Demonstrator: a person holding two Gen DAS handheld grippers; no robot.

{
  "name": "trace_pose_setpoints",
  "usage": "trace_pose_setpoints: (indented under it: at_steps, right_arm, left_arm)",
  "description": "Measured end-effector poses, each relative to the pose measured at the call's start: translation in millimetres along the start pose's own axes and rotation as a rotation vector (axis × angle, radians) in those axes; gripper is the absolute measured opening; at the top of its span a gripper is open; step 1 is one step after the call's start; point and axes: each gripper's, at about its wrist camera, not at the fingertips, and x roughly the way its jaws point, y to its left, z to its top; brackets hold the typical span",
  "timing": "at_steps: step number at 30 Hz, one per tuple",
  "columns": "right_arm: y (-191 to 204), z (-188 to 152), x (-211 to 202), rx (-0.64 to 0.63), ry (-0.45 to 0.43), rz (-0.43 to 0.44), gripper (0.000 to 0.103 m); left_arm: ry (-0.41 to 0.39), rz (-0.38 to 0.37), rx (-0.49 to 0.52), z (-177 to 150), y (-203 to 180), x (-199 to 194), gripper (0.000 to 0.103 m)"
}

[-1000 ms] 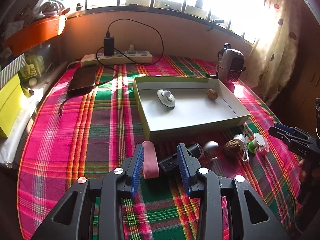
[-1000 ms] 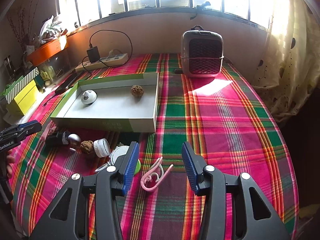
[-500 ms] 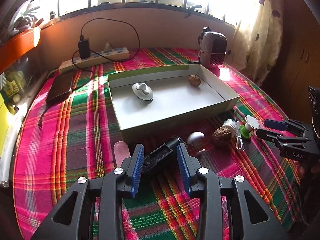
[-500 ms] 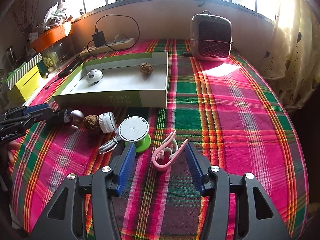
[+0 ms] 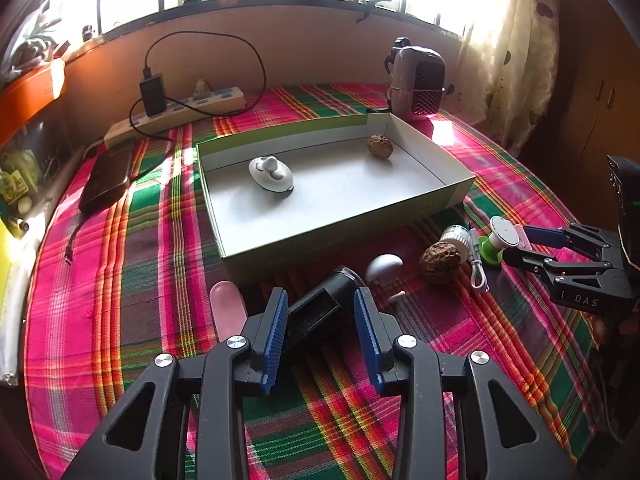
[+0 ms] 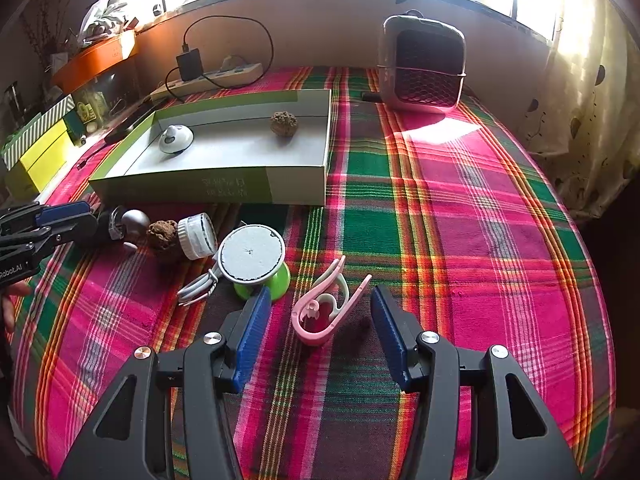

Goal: Organize objects
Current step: 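Withdraw the left gripper toward the black cylinder while the right moves toward the pink clip, then close the left gripper around the black cylindrical device and lift it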

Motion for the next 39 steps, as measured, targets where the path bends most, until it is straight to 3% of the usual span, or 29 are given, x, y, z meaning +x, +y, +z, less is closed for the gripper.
trace_pose_setpoints:
  at_steps: [8,13,28,39]
  right_arm:
    - [-1.6,0.3,0.7,-0.002,0.004,0.006,0.053]
    - [0.2,0.5,3.3,-0.012,0.017,0.010,0.053]
    - [3.4,0.6,4.9,-0.027,0.026,-0.019,0.053]
    - [-5.4,-0.8,2.6,-0.003,0.027,-0.054,0.054]
  left_arm:
    - [0.019,0.034,0.053,1.8,-1.5,3.2,0.033]
    - [0.013,-0.010,0.040,2.1,1.5,3.1,0.033]
    - [0.051,-0.044,0.071,-2.0,-14.8,0.1,0.033]
    - [0.054,-0.004,-0.002,-2.8,-12.6,3.3,0.033]
